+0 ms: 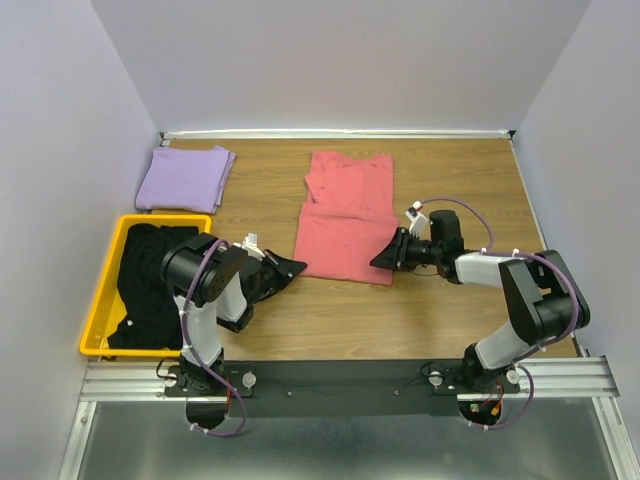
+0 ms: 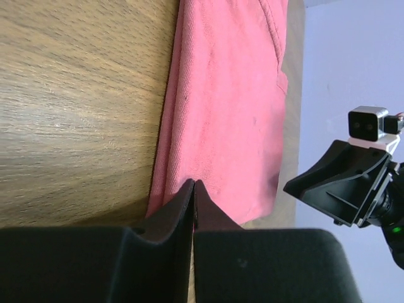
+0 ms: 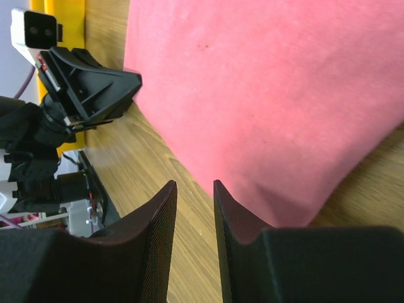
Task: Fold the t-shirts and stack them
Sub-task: Fold the tshirt
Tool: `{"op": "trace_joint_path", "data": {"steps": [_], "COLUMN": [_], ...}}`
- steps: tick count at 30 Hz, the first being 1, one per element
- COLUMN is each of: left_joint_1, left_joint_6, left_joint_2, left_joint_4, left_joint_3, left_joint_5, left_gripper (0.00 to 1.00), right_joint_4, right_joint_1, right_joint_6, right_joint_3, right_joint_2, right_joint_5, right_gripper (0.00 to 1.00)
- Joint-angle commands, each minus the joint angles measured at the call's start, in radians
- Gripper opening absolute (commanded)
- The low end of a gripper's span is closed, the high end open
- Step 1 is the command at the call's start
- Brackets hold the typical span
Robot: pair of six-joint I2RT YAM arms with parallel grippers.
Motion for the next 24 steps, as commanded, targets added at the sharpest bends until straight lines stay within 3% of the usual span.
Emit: {"op": "trace_joint_path", "data": {"steps": [1, 5, 15, 21, 24], "left_joint_1": [0.015, 0.017, 0.018, 0.017, 0.009], "left_joint_6": [0.021, 0.027, 0.142, 0.261, 0.368], "left_joint_2": [0.023, -0.093, -0.43, -0.64, -0.735], "left_joint_4": [0.365, 0.32, -0.081, -0.575, -0.934], "left_joint_3": [-0.034, -0.043, 0.017, 0.103, 0.207], "left_joint_5": [-0.015, -0.005, 0.011, -0.021, -0.111], "left_gripper": [0.1, 0.1, 0.14, 0.19, 0.27], "right_joint_4": [-0.031, -0.033, 0.015, -0.1, -0.277], "right_joint_1": [-0.01, -0.013, -0.067, -0.073, -0.073], "right_joint_6": [-0.024, -0.018, -0.012, -0.046, -0.081], "right_joint_3": [-0.023, -0.034, -0.095, -0.094, -0.028], "right_joint_2": [-0.021, -0.021, 0.084, 0.022, -0.026], "right_joint_5": [0.038, 0.037, 0.032, 0.127, 0.251], "right_gripper": [0.37, 0.37, 0.36, 0.36, 0.37]}}
